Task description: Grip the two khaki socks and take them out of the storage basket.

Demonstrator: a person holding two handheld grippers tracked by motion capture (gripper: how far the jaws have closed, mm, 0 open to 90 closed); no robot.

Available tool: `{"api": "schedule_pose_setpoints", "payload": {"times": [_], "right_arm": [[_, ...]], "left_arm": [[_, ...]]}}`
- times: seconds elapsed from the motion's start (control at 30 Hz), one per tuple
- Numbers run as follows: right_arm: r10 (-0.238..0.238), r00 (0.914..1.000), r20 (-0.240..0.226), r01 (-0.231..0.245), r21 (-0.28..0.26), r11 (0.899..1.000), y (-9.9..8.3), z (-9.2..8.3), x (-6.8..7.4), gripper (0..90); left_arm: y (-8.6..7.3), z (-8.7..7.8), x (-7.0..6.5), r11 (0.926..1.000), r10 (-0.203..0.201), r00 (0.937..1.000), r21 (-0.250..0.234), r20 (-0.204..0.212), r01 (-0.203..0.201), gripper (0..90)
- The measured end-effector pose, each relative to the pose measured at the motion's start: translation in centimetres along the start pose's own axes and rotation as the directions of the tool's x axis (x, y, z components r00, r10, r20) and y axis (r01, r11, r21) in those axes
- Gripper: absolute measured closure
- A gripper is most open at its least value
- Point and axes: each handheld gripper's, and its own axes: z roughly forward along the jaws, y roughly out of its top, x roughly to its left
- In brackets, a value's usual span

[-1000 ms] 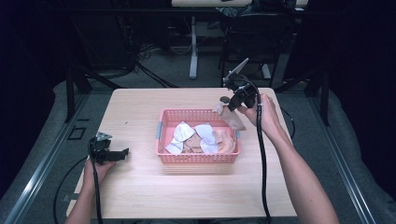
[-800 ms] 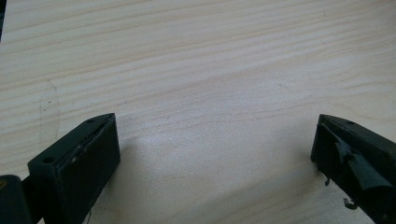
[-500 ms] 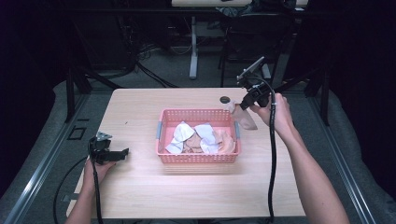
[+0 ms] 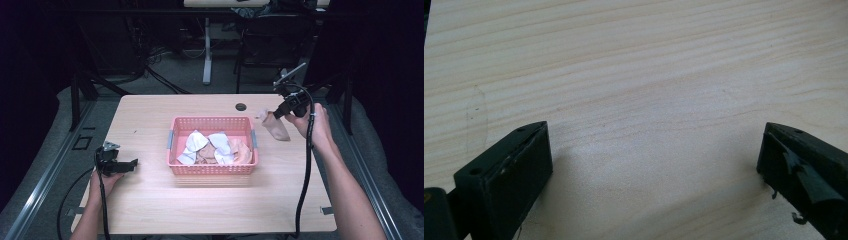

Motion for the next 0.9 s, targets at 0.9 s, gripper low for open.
{"api": "schedule_pose_setpoints", "payload": {"times": [0.9], "right_arm": [[0.059, 0.9982, 0.01, -0.059, 0.033, 0.998, -2.4, 1.4, -3.2, 88.4]], "left_arm": [[0.0, 0.0, 0.0, 1.0, -0.002, 1.0, 0.0, -0.001, 0.002, 1.1]]}}
